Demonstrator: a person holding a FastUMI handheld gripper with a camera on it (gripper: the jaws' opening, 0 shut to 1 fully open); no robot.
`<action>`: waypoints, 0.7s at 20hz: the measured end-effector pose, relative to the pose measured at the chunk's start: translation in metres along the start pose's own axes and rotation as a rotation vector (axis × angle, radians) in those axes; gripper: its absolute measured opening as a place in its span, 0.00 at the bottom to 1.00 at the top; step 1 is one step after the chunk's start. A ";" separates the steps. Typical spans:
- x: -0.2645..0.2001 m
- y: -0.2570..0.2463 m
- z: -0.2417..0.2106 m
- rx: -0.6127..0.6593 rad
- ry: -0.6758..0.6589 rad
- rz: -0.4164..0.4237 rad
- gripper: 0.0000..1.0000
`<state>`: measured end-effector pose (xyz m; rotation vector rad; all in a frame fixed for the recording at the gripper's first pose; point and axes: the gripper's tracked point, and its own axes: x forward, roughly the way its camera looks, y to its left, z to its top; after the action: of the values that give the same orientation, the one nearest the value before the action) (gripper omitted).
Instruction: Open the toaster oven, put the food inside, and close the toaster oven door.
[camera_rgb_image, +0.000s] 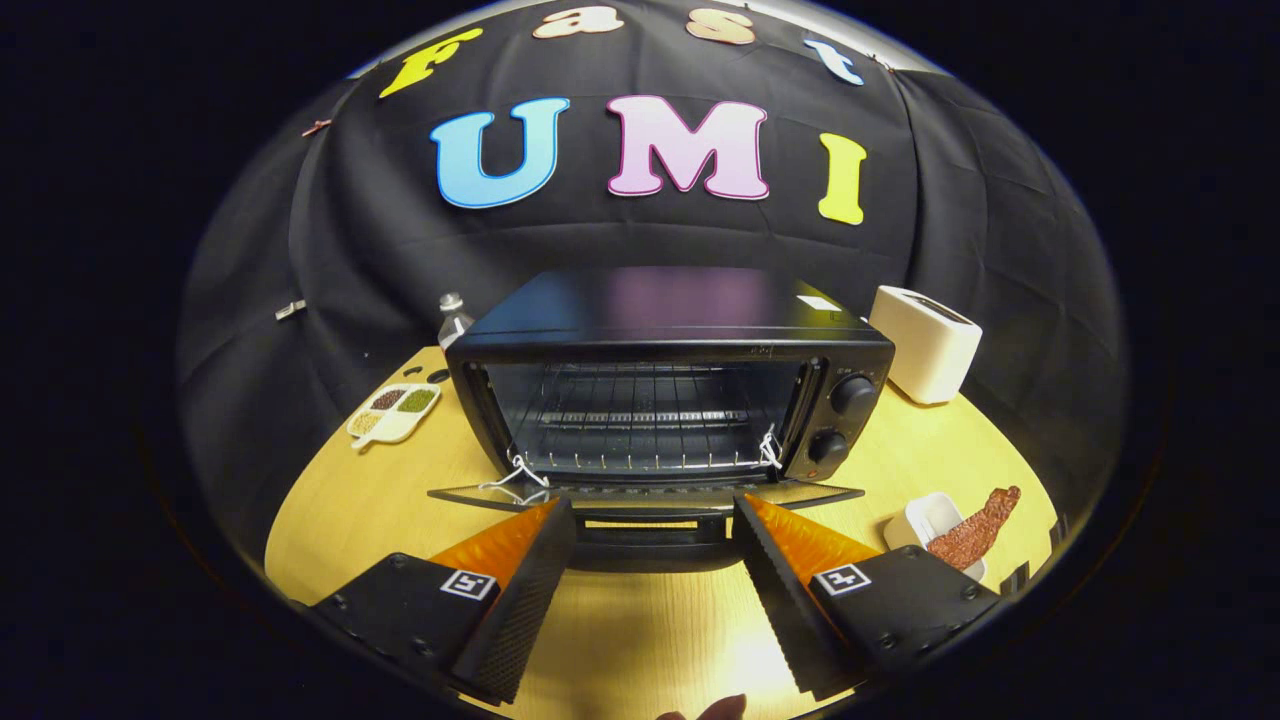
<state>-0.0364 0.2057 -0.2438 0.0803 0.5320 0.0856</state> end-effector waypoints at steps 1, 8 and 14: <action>-0.001 -0.001 -0.005 -0.002 0.012 0.000 0.99; -0.001 -0.004 -0.071 -0.006 0.203 0.004 0.99; -0.008 -0.007 -0.081 -0.025 0.238 0.072 0.99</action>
<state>-0.0839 0.2019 -0.3107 0.0649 0.7654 0.1733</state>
